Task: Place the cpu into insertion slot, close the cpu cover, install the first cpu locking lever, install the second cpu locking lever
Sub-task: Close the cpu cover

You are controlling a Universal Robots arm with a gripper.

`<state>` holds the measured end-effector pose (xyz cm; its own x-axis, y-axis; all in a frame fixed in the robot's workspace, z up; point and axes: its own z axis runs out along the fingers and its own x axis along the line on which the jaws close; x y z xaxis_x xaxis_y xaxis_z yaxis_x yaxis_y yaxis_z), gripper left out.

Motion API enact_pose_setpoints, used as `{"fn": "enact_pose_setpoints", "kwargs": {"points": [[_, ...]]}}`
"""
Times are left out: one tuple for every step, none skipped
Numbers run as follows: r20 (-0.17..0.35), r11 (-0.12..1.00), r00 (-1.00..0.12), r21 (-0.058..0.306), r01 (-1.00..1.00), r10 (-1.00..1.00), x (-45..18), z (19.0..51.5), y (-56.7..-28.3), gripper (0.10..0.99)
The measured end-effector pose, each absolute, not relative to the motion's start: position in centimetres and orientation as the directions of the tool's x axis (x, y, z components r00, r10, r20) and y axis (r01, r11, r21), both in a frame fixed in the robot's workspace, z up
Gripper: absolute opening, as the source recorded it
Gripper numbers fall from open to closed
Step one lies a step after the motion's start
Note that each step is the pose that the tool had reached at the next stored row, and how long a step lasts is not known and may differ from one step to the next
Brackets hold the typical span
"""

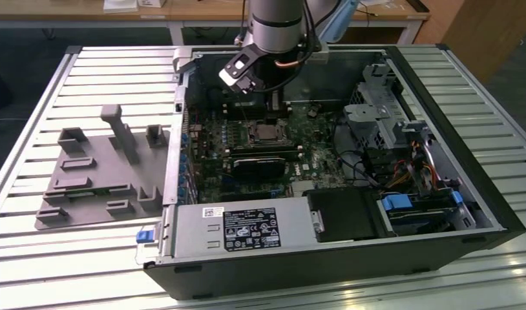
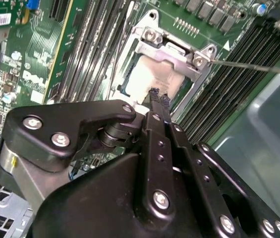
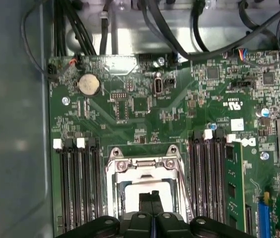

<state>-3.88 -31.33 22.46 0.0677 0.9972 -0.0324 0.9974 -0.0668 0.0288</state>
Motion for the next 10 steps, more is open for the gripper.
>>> {"fn": "enact_pose_setpoints", "kwargs": {"points": [[-0.032, -0.067, 0.068, 0.029, 0.997, 0.997, -3.96, 22.41, -31.36, 0.102], [-0.032, -0.066, 0.067, 0.03, 0.997, 0.997, -4.04, 22.36, -31.38, 0.102], [-0.032, -0.066, 0.067, 0.03, 0.997, 0.997, -4.11, 22.3, -31.42, 0.102], [-0.032, -0.066, 0.067, 0.031, 0.997, 0.997, -4.17, 22.25, -31.47, 0.102], [-0.032, -0.066, 0.067, 0.031, 0.997, 0.997, -4.21, 22.2, -31.54, 0.102], [-0.032, -0.065, 0.066, 0.031, 0.997, 0.997, -4.24, 22.14, -31.58, 0.102], [-0.032, -0.065, 0.066, 0.031, 0.997, 0.997, -4.25, 22.09, -31.59, 0.102], [-0.032, -0.065, 0.066, 0.031, 0.997, 0.997, -4.26, 22.09, -31.59, 0.102], [-0.032, -0.065, 0.066, 0.031, 0.997, 0.997, -4.26, 22.09, -31.59, 0.102], [-0.032, -0.065, 0.066, 0.031, 0.997, 0.997, -4.26, 22.09, -31.59, 0.102]]}}
